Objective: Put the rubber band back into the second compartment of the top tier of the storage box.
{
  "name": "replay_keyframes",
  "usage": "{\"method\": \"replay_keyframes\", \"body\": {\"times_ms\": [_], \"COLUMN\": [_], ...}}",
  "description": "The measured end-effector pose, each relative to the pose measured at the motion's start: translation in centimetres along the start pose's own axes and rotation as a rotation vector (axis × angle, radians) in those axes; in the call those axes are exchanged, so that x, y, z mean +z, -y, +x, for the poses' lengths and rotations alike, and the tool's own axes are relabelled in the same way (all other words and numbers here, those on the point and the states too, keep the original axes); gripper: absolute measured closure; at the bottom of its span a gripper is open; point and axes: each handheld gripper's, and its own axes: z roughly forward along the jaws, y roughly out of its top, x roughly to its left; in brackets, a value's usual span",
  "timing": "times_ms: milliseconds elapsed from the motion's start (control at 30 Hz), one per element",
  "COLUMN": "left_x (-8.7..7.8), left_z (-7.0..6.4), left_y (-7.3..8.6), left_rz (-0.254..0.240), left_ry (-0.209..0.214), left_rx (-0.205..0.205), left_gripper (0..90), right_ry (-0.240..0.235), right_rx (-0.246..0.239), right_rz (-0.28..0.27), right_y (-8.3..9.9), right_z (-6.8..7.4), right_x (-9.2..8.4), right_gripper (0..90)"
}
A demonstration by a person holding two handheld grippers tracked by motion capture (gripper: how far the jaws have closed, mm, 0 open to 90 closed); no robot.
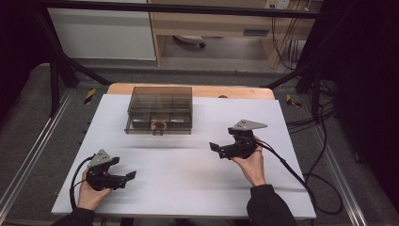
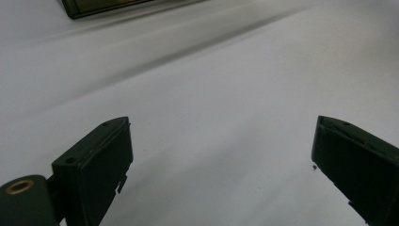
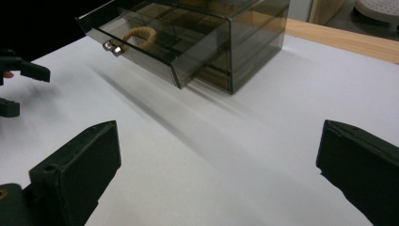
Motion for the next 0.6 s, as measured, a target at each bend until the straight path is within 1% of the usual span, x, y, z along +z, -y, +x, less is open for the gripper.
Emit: {"method": "replay_keyframes", "body": {"times_ms": [67,267,333,400,600], "left_x": [0.0,0.1,0.1,0.1,0.1], "left_z": [0.0,0.0,-0.1,-0.1,-0.1], "left_y": [0.0,0.0,0.0,0.0,0.0], "left_rz": [0.0,0.003,0.004,0.004,0.005], "left_ry": [0.0,0.001,0.0,0.002,0.002], "left_rx": [0.0,0.002,0.0,0.0,0.002], "left_gripper": [5.1,5.1,5.0,5.0,5.1], "right_ry": [0.003,0.011,0.012,0.014,0.015], "right_rx": [0.008,0.003,0.009,0.005,0.013], "right_rz": [0.006,0.025,0.028,0.028,0.052], "right_y": [0.6,2.7,3.3,3.9,5.9], "right_z": [-0.3,-1.1,-1.4,-1.6,-2.4], "right_x": [-0.5,-1.6,-2.0,-2.3,-3.1], "right_gripper": [1.0,0.7,0.7,0.7,0.7]}}
